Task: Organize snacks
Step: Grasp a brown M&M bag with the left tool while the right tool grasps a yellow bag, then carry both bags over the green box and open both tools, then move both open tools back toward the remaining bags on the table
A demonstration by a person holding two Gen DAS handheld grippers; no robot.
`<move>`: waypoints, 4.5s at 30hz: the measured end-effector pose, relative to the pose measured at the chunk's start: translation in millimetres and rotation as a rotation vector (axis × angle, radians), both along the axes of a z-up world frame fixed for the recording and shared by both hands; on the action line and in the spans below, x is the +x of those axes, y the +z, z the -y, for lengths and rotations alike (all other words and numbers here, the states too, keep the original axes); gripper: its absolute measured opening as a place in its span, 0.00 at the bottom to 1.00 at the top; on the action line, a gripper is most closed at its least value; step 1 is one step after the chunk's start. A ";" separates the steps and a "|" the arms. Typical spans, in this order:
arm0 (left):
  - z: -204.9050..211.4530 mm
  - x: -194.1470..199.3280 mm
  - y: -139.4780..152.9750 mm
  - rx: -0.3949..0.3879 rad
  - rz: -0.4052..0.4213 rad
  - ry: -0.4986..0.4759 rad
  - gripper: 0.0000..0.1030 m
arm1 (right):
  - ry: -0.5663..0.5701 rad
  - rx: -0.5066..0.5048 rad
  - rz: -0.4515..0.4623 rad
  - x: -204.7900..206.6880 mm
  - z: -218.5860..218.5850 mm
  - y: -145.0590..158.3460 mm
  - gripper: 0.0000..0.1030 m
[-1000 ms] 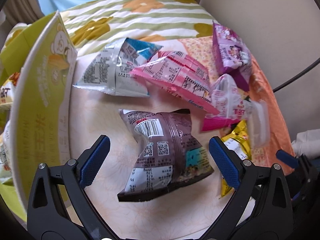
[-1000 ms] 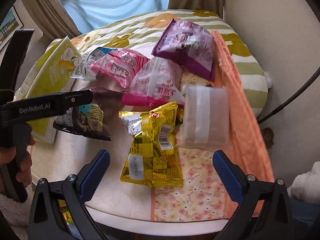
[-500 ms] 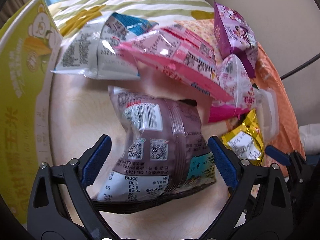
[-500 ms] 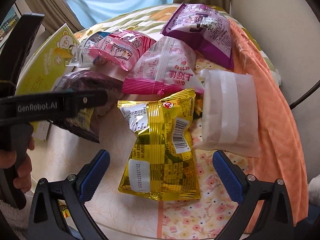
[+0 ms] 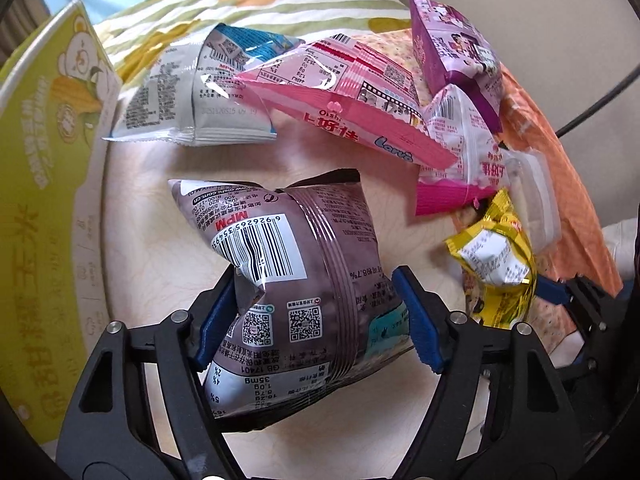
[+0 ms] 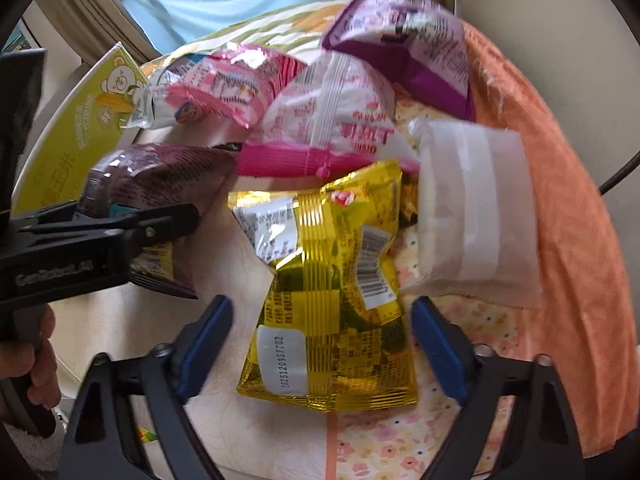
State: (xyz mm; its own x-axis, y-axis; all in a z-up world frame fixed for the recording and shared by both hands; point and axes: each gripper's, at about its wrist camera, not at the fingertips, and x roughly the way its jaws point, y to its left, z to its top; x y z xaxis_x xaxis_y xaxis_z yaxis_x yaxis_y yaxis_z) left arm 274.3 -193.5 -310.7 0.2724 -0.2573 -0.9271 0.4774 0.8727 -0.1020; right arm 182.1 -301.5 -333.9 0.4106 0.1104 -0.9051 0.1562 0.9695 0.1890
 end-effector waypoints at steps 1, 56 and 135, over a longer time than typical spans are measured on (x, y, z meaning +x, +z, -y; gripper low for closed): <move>-1.3 -3.8 1.6 -0.006 0.006 -0.010 0.70 | -0.001 -0.009 0.007 -0.8 -0.7 0.7 0.82; -264.4 23.7 178.5 -0.136 0.257 0.375 0.70 | 0.302 -0.038 0.328 80.2 -193.8 178.9 0.48; -169.0 27.4 185.1 -0.216 0.190 0.053 0.87 | -0.072 -0.069 0.333 32.5 -110.9 193.8 0.96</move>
